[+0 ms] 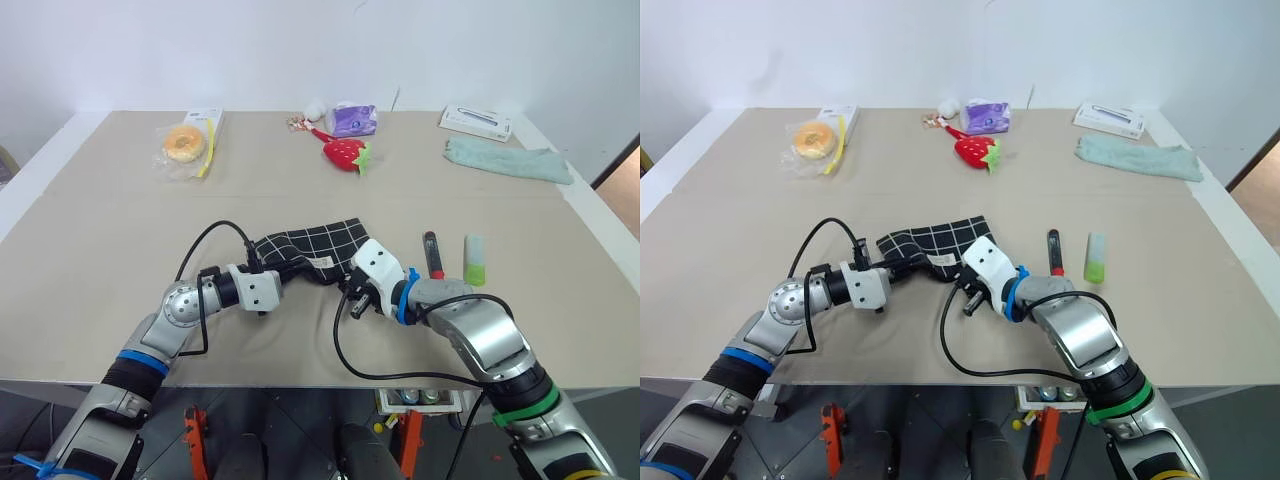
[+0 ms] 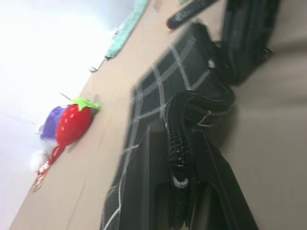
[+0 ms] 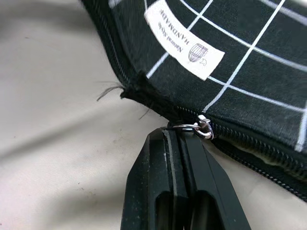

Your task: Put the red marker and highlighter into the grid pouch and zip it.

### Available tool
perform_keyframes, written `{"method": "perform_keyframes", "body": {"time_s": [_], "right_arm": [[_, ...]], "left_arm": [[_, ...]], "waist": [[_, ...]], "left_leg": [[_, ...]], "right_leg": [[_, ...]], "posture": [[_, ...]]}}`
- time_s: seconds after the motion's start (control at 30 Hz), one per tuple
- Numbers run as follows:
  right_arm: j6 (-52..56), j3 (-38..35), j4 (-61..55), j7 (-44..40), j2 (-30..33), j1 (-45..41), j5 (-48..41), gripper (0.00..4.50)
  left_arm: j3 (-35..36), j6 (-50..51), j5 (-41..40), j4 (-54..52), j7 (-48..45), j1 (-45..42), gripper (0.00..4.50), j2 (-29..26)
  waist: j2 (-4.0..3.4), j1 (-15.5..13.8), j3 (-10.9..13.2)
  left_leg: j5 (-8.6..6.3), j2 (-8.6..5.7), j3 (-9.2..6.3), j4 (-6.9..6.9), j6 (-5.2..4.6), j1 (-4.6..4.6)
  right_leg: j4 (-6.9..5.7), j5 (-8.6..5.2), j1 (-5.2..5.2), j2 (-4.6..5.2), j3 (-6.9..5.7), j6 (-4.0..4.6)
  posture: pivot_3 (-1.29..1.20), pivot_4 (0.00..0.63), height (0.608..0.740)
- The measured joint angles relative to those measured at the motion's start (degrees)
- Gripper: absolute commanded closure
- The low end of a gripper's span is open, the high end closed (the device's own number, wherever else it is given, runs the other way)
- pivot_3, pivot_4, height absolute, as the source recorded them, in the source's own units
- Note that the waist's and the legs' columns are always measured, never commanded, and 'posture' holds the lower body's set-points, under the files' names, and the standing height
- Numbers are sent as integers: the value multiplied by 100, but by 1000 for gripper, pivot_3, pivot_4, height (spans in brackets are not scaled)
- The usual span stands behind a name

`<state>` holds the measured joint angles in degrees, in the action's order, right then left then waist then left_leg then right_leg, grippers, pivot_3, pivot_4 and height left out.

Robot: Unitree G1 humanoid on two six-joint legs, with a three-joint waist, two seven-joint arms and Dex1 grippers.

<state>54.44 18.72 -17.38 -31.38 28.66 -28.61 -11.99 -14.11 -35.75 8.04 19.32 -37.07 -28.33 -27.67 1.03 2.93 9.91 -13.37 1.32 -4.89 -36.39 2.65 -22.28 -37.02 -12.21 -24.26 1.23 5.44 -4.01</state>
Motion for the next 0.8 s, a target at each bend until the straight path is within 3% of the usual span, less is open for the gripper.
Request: {"method": "perform_keyframes", "body": {"time_s": [0.43,0.8], "right_arm": [[-71,10,-418,-359,-461,190,-466,4447],[-172,-94,-386,-374,-278,306,-425,4447]], "left_arm": [[62,133,-207,-147,-50,-9,4500,45],[88,193,-228,-150,-71,-12,4500,128]], "waist": [[0,-8,1],[0,-13,1]], "left_leg": [[0,8,-1,1,0,-3],[0,6,-1,-1,0,-5]], "right_leg": [[0,-1,-2,-8,0,2],[1,-1,-3,-7,0,2]], "posture": [[0,150,739],[0,150,739]]}}
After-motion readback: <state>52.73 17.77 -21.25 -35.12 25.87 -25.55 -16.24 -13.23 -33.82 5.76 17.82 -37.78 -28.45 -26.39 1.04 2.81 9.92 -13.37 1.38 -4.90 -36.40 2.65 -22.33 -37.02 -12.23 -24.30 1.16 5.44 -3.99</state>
